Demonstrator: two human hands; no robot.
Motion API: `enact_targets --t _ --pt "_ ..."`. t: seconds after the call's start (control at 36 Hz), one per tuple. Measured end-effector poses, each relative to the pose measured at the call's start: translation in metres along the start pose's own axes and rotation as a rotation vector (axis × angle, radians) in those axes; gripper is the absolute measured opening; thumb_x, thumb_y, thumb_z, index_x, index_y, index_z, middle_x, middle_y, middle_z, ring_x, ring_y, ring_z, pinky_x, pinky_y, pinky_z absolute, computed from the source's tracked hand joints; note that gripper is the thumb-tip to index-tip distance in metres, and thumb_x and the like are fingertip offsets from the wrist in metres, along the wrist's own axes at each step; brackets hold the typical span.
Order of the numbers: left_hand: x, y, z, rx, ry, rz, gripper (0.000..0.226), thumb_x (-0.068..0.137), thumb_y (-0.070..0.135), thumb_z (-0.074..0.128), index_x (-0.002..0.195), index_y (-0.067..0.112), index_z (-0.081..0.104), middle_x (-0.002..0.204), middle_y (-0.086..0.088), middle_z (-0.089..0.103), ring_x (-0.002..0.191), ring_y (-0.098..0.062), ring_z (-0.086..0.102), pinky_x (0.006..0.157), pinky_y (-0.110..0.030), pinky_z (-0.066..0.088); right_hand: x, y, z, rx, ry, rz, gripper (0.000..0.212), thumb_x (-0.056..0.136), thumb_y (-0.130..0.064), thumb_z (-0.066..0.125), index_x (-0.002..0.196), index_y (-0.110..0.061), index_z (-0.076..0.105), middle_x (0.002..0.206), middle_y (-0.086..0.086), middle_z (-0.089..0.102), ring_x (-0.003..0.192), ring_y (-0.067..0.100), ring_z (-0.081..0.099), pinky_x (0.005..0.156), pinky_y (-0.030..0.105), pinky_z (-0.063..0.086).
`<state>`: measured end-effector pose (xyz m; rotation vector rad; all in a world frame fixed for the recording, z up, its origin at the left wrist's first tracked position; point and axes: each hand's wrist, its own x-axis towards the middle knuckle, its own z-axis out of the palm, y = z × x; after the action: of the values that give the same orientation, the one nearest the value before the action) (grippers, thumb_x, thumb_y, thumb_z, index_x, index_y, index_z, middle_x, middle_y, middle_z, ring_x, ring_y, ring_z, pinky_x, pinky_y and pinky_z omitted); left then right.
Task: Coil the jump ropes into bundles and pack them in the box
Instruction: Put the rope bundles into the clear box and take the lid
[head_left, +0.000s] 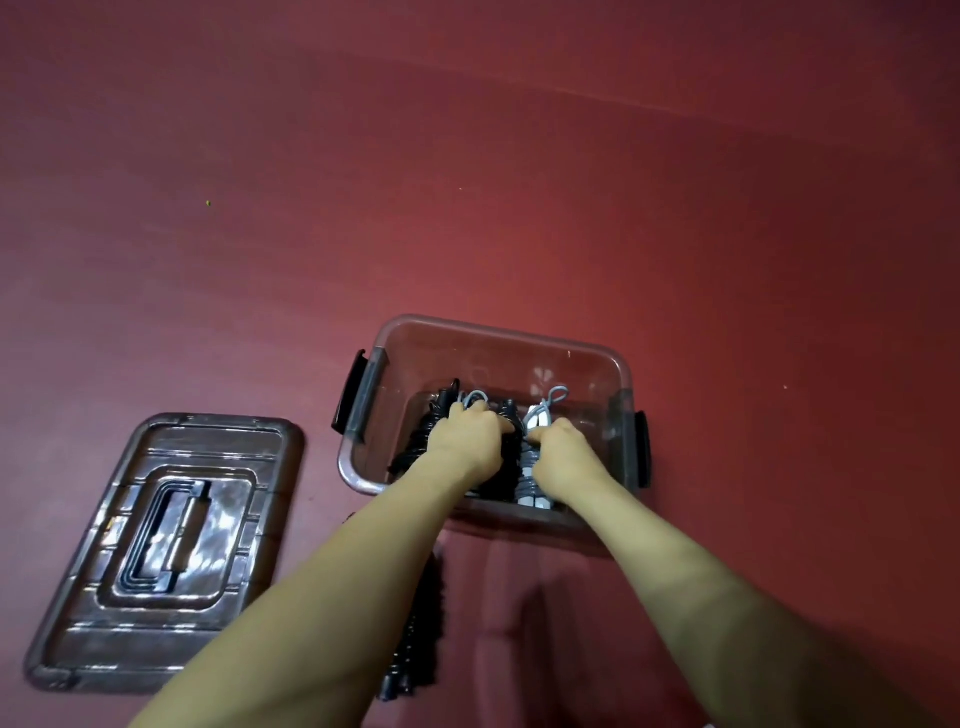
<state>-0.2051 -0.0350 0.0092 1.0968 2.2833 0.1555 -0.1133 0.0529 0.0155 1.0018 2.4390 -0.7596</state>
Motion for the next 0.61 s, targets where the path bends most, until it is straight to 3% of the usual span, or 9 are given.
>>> enact_targets --t 0.08,0.25,0.42,0.53,0.61 --pt "-0.004 0.001 0.000 0.084 0.028 -0.004 0.048 0.093 0.019 0.050 0.139 0.033 0.045 0.139 -0.009 0.039 0.125 -0.036 0.035 0.099 -0.041 0.035 -0.004 -0.001 -0.004 0.014 0.021 -0.008 0.046 0.087 0.005 0.044 0.130 -0.010 0.053 0.135 0.014 0.039 0.122 0.033 0.046 0.100 0.037 0.041" --pt "-0.029 0.006 -0.009 0.084 0.248 0.018 0.040 0.094 0.022 0.045 0.133 0.014 0.047 0.129 -0.012 0.048 0.118 -0.033 0.043 0.092 -0.037 0.035 -0.028 -0.011 -0.010 0.045 0.204 -0.037 0.034 0.087 -0.002 0.041 0.117 -0.013 0.055 0.124 0.008 0.043 0.108 0.034 0.051 0.079 0.039 0.045" --pt "-0.072 0.007 -0.018 0.012 0.362 0.063 0.037 0.093 0.020 0.047 0.128 0.011 0.049 0.121 -0.012 0.050 0.112 -0.032 0.045 0.086 -0.036 0.036 -0.062 -0.025 -0.007 0.155 0.376 -0.098 0.030 0.090 -0.009 0.042 0.116 -0.015 0.056 0.122 0.005 0.049 0.114 0.028 0.050 0.082 0.038 0.044" --pt "-0.110 -0.001 -0.023 -0.071 0.469 0.090 0.027 0.091 0.015 0.047 0.117 0.006 0.051 0.114 -0.012 0.049 0.107 -0.031 0.046 0.079 -0.036 0.037 -0.091 -0.034 0.005 0.253 0.438 -0.231 0.015 0.091 -0.017 0.050 0.102 -0.016 0.061 0.098 -0.001 0.056 0.095 0.023 0.055 0.076 0.036 0.046" --pt "-0.134 -0.013 -0.021 -0.120 0.559 0.056 0.013 0.091 0.016 0.047 0.101 0.007 0.047 0.105 -0.010 0.048 0.097 -0.029 0.047 0.067 -0.034 0.034 -0.106 -0.041 0.018 0.257 0.429 -0.289 0.009 0.091 -0.025 0.053 0.092 -0.019 0.060 0.075 -0.008 0.049 0.075 0.016 0.050 0.068 0.033 0.043"
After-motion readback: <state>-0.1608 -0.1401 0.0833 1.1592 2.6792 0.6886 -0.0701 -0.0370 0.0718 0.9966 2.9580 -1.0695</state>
